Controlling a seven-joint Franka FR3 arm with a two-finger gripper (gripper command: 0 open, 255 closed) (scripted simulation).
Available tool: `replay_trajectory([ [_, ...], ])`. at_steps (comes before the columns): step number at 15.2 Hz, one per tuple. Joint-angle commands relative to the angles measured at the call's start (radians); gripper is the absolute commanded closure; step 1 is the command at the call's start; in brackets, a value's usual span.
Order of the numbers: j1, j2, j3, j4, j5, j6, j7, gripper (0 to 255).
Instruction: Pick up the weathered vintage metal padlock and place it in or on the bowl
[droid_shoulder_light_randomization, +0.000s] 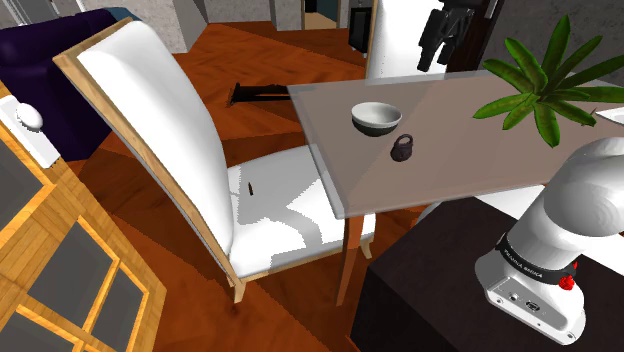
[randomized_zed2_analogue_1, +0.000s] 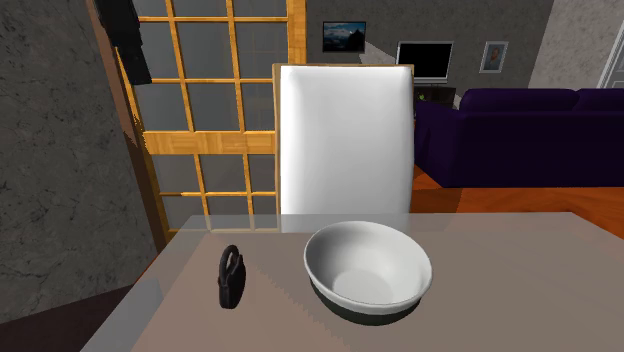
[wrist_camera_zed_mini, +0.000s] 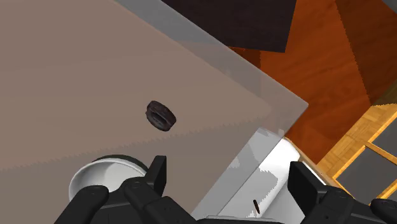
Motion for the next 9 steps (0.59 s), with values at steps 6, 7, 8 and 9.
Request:
replay_trajectory([
  [6,-0.037,0.098,-0.017,-0.069,-0.009,0.108,0.018,0],
  [7,-0.044,0.120,-0.021,-0.081,-0.011,0.130,0.022,0],
  [8,-0.051,0.142,-0.024,-0.092,-0.013,0.151,0.026,0],
  [9,-0.058,0.166,-0.028,-0.102,-0.014,0.173,0.029,0],
])
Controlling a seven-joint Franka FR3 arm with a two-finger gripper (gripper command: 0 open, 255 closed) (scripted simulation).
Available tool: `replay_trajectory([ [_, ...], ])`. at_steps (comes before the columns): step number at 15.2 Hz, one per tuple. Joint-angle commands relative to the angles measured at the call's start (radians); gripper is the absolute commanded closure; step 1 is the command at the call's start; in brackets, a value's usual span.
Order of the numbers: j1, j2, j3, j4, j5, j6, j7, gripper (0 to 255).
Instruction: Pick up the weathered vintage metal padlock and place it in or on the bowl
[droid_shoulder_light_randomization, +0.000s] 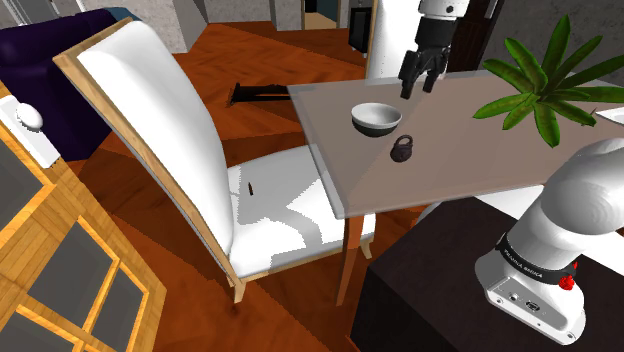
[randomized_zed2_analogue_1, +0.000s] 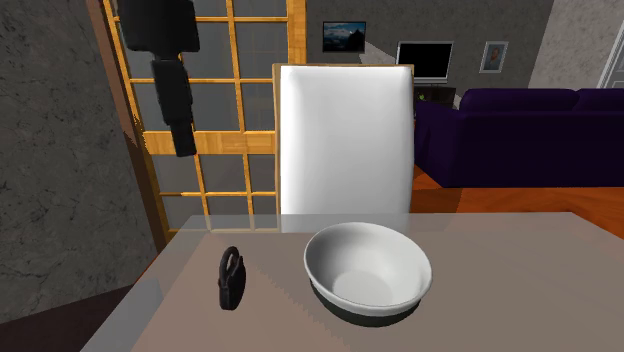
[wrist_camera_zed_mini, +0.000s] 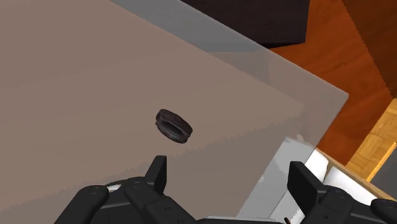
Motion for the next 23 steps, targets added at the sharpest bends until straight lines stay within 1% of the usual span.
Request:
replay_trajectory([
  [1,-0.015,0.042,-0.009,-0.022,-0.004,0.041,0.006,0],
  [11,-0.083,0.320,-0.053,-0.072,-0.018,0.252,0.041,0],
  [18,-0.079,0.356,-0.049,-0.138,-0.011,0.355,0.038,0],
  [23,-0.078,0.360,-0.049,-0.143,-0.010,0.364,0.038,0],
])
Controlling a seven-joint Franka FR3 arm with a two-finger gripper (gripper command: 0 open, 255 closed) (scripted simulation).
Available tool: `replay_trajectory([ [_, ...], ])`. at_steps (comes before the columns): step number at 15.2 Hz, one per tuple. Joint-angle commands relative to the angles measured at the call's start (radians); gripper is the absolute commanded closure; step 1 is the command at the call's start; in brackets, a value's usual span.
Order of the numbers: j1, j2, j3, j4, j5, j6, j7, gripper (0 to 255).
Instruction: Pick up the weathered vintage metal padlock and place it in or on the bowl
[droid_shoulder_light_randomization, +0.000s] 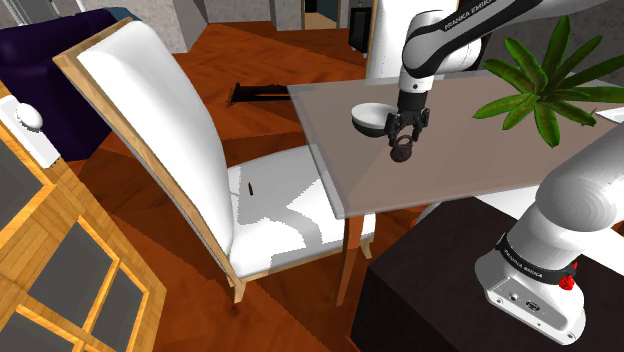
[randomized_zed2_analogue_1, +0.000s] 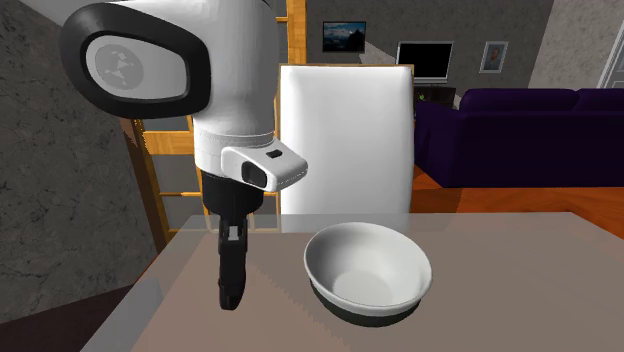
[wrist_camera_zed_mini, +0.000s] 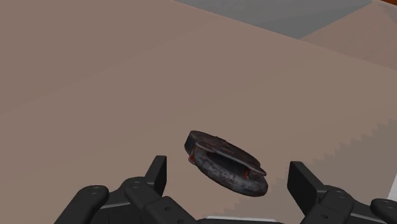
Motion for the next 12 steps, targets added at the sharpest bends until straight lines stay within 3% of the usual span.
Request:
replay_trajectory([
  [1,0.000,0.000,0.000,0.000,0.000,0.001,0.000,0],
  [4,0.000,0.000,0.000,0.000,0.000,0.001,0.000,0],
  [5,0.000,0.000,0.000,0.000,0.000,0.001,0.000,255],
  [12,0.000,0.000,0.000,0.000,0.000,0.000,0.000,255],
])
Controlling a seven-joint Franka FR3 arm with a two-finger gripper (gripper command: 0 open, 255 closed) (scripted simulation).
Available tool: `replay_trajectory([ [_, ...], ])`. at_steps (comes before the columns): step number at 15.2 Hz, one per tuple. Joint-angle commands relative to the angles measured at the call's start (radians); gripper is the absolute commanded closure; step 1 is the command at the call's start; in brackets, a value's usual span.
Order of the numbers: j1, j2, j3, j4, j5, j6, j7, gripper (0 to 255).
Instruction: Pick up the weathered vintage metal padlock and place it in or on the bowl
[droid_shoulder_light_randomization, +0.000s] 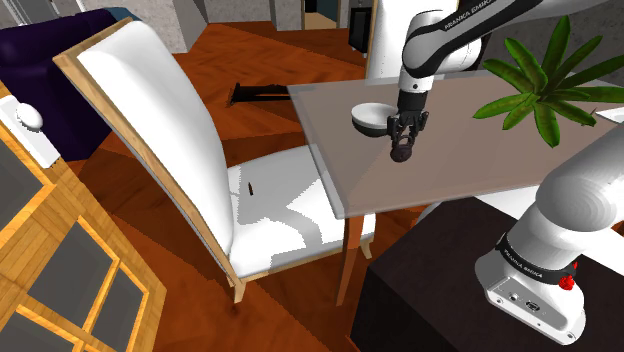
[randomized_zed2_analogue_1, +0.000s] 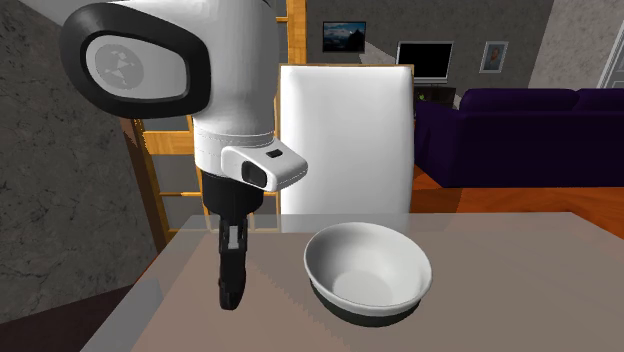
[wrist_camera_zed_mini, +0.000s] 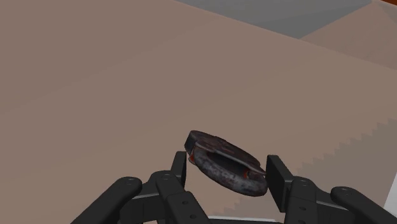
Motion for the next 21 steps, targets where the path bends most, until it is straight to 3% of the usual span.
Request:
replay_trajectory([
  [1,0.000,0.000,0.000,0.000,0.000,0.000,0.000,255],
  [21,-0.003,-0.112,-0.002,0.164,-0.011,-0.277,0.019,255],
])
